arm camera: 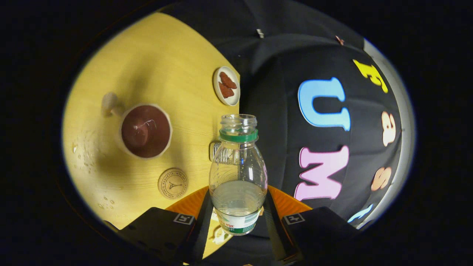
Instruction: Take the bottle from table, then pour the juice into the cup, finally place the bottle on the coaster
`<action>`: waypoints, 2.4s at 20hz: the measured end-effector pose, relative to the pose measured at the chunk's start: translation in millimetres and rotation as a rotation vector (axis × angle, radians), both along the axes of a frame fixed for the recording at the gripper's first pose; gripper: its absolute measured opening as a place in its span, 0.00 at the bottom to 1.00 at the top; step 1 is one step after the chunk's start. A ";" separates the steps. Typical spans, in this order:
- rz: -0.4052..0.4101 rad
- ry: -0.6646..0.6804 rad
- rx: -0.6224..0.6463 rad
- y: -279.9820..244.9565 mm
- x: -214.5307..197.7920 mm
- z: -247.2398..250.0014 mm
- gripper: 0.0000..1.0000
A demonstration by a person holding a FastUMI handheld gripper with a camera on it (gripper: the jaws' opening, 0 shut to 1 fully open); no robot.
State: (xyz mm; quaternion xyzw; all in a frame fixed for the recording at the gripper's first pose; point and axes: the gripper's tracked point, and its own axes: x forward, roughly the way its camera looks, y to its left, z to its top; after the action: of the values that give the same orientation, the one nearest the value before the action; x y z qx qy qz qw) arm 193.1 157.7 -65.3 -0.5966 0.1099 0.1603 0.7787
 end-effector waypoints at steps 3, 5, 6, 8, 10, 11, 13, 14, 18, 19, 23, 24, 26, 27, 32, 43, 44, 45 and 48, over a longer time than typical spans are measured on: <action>-0.027 0.046 0.149 -6.4 0.8 3.2 0.72; -0.059 0.096 0.267 -14.8 -2.0 0.1 0.72; -0.077 0.125 0.334 -17.3 -4.5 -2.4 0.72; -0.120 0.166 0.431 -25.2 0.9 -8.4 0.73; -0.136 0.182 0.542 -28.7 6.8 -9.8 0.73; -0.139 0.194 0.604 -29.0 9.3 -11.2 0.73; -0.150 0.222 0.738 -29.2 16.7 -13.4 0.73; -0.164 0.241 0.803 -28.7 21.5 -16.8 0.72; -0.207 0.321 1.038 -20.2 34.3 -34.7 0.73; -0.204 0.323 1.076 -17.8 37.8 -36.9 0.72; -0.171 0.308 1.147 -14.4 40.9 -47.1 0.72; -0.173 0.309 1.166 -13.0 42.7 -48.8 0.73; -0.180 0.314 1.192 -11.1 45.4 -59.2 0.73; -0.186 0.306 1.200 -11.4 47.3 -62.6 0.73; -0.192 0.246 1.279 -23.3 53.0 -65.6 0.75; -0.239 0.224 1.263 -32.1 44.7 -70.5 0.78; -0.225 0.215 1.249 -30.0 44.8 -67.6 0.78; -0.211 0.214 1.242 -27.0 41.6 -66.4 0.79; -0.199 0.228 1.240 -21.4 36.4 -64.3 0.85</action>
State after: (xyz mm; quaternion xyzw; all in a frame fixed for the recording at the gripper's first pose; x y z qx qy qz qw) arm 229.5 136.3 -129.6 -0.0012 0.1337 0.1835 0.9739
